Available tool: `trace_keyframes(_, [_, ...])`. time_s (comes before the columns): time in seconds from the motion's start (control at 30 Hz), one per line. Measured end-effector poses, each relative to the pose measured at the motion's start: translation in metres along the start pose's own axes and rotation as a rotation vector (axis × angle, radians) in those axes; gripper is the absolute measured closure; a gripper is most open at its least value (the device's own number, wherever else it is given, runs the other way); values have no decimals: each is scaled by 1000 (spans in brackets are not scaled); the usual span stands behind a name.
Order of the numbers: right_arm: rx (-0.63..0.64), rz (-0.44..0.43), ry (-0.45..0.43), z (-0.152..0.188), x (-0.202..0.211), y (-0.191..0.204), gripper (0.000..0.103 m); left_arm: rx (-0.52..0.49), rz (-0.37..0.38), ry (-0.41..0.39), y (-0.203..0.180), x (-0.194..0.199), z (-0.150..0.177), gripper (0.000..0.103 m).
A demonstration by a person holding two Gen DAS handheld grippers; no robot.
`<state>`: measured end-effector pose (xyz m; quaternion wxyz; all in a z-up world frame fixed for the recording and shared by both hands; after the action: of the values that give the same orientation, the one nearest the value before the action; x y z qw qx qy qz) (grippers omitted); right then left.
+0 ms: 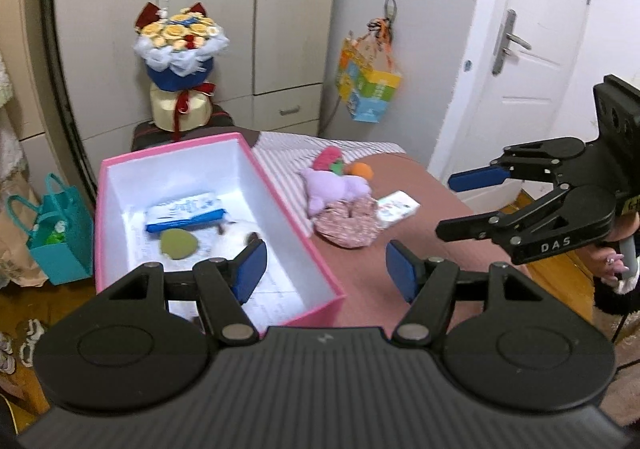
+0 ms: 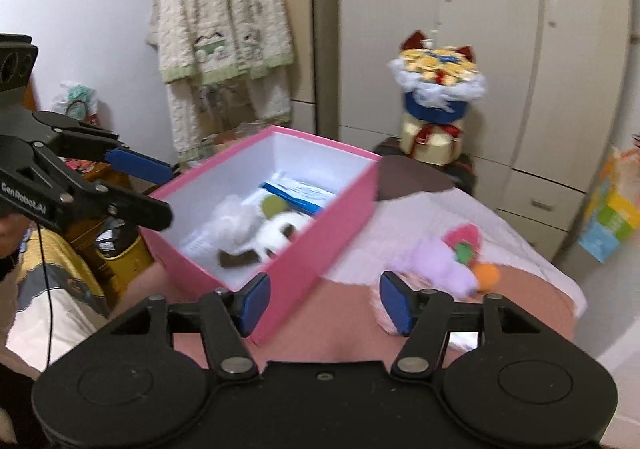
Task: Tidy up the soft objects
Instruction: 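Grasp the pink floral cloth with the left tool while the right tool grasps the white wipes pack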
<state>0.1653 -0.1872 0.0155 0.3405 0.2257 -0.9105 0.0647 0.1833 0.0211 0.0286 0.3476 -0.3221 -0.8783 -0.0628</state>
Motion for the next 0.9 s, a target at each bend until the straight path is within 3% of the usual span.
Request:
trace_keyframes(0.23, [-60,64,3,36,9,-40,29,-55,24,18,-41,-31,-1,38])
trace_keyframes(0.53, [-112,118,18,69,-22,-91,27,-44,26,21,-75,-88,-6,38])
trace_keyframes(0.73, [-128,97,21,81,-51,-111,27,-1,-87,20,-79,-132,-10,38])
trace_keyframes(0.9, [-109,135,7,87,-80,-121,25,38,-118,5,-79,-163,-13,38])
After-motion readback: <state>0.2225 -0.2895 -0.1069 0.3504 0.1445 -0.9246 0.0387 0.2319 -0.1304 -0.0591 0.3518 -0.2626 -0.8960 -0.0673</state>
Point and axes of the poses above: each gripper's, at about its wrist camera, not at the fingertips, and x roughly against the way its jaws point, y to its left, z to its underside, the point moved 6 cm from there along -x, roughly the way its jaws point, and after that the axes turned 3 degrees about y, right-handed, at the moved point
